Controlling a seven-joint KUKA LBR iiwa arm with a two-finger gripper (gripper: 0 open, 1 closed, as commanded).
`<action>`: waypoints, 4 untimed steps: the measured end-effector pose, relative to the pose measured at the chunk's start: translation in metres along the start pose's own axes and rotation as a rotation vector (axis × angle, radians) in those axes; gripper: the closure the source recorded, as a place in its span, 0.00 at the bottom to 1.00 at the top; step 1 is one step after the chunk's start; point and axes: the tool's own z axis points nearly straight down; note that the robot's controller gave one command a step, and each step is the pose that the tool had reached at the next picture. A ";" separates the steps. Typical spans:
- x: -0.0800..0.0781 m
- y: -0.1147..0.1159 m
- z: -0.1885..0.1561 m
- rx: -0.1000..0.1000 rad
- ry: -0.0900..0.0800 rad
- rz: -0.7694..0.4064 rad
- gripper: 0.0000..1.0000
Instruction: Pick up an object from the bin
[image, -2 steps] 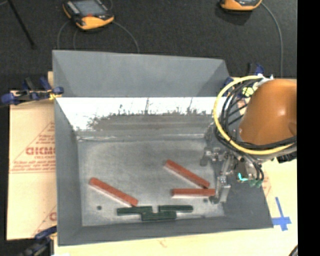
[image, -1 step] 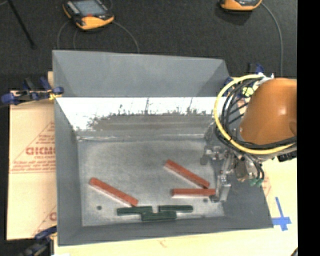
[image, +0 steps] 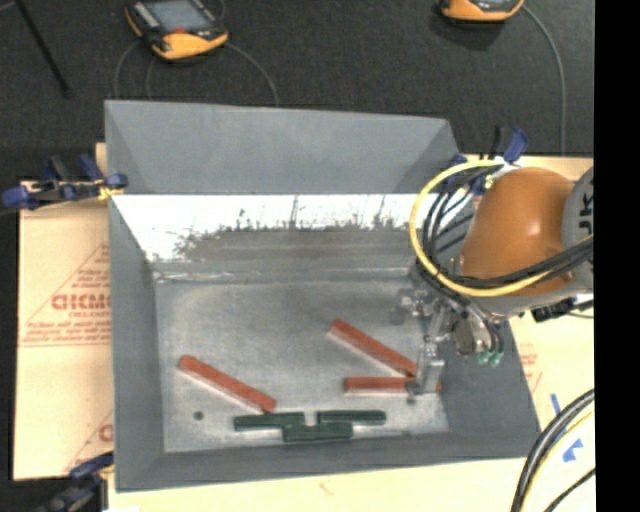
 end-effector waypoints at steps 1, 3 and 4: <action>-0.027 -0.015 0.022 -0.002 0.010 0.150 0.00; -0.054 -0.016 0.104 -0.001 0.005 0.329 0.00; -0.063 -0.006 0.110 0.001 0.005 0.260 1.00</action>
Offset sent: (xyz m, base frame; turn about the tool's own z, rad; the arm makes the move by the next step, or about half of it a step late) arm 0.0462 -0.0298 -0.0513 0.1661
